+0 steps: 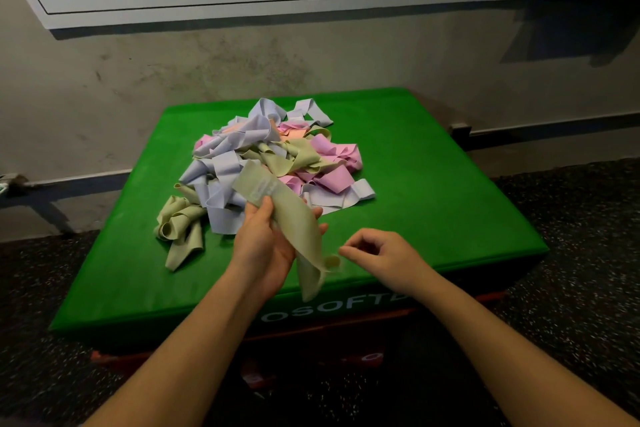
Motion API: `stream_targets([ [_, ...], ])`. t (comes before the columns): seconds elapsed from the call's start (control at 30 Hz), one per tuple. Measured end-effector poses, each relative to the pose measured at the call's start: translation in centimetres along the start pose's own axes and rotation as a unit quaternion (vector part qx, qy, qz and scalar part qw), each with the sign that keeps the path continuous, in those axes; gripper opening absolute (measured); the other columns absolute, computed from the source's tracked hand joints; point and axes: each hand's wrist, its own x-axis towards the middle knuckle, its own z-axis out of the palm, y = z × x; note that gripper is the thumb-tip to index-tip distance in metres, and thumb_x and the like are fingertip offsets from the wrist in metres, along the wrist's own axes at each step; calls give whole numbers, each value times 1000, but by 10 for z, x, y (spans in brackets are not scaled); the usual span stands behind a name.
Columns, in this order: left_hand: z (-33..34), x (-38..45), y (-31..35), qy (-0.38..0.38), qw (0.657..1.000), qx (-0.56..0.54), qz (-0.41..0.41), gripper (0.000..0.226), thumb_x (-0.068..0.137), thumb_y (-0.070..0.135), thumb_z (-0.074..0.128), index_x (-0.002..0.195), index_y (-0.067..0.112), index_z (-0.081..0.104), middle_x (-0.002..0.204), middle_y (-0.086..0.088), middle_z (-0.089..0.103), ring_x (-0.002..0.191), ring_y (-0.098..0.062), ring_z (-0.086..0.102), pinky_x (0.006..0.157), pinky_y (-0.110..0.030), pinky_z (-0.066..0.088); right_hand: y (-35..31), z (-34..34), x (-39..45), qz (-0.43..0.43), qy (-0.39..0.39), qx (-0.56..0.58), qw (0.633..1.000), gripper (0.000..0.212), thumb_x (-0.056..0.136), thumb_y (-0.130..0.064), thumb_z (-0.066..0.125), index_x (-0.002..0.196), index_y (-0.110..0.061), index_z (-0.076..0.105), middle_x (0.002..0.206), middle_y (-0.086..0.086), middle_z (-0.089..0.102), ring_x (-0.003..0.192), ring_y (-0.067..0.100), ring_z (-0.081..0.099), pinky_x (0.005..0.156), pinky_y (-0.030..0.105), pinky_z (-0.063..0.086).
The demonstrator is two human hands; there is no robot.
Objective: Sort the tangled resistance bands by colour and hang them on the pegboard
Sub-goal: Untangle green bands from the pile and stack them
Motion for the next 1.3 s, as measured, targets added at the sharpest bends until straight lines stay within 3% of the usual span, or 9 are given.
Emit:
stream_targets([
  [0.17,0,8,-4,-1,998,-42,-35,38,109,34,26,144,20,33,131,-25,59,98,-35,72,69,-47,61,-5,8,-5,0,-113,85,990,42,80,-44,75,118,-40,57,119,-14,61,113,3,58,94,21,49],
  [0.27,-2,11,-4,11,997,-57,-54,47,109,37,25,148,12,34,132,-21,61,101,-33,71,68,-43,61,-2,17,-4,-9,-103,94,990,38,84,-14,78,114,-29,60,106,-11,68,100,6,65,86,24,53],
  [0.37,-9,14,3,50,998,-29,-16,43,109,36,25,145,16,38,127,-18,65,101,-32,71,64,-42,60,0,15,-1,14,-34,84,996,12,84,-13,77,86,-19,67,77,-4,67,71,9,63,67,27,51],
  [0.53,-24,10,3,125,976,170,47,23,109,28,29,119,32,49,124,-11,65,104,-31,66,69,-46,57,-1,8,-1,65,97,204,972,31,89,-8,69,69,-16,46,53,-7,44,46,5,37,45,19,32],
  [0.63,-24,5,-7,108,971,207,43,22,109,28,31,120,35,48,114,-7,67,98,-30,69,63,-44,58,-9,7,1,87,110,271,952,18,96,-9,58,81,-15,50,58,-6,55,47,9,38,41,22,31],
  [0.8,-23,3,-8,97,979,172,52,22,109,25,31,117,32,50,99,-2,72,100,-30,68,66,-46,59,-16,6,2,87,117,360,922,16,98,0,53,103,-15,48,82,7,73,77,18,67,73,34,53],
  [1.07,-29,3,-4,104,966,222,83,22,109,27,32,124,26,49,116,-11,68,96,-30,70,61,-43,59,-18,4,-7,157,29,449,879,14,97,-4,50,92,-12,60,57,-5,36,48,5,31,43,18,31],
  [1.17,-31,4,-4,120,963,227,87,20,109,27,32,114,28,51,108,-7,70,84,-24,70,57,-38,58,-22,-3,-14,150,-37,491,857,19,84,-15,61,99,-11,72,68,-2,52,55,8,45,52,22,38],
  [1.3,-33,3,-1,129,957,236,105,22,109,26,32,106,34,52,99,-2,70,72,-15,70,49,-30,54,-27,-17,-15,179,-67,494,848,42,78,-12,38,105,-8,70,99,6,66,75,14,54,61,29,39],
])
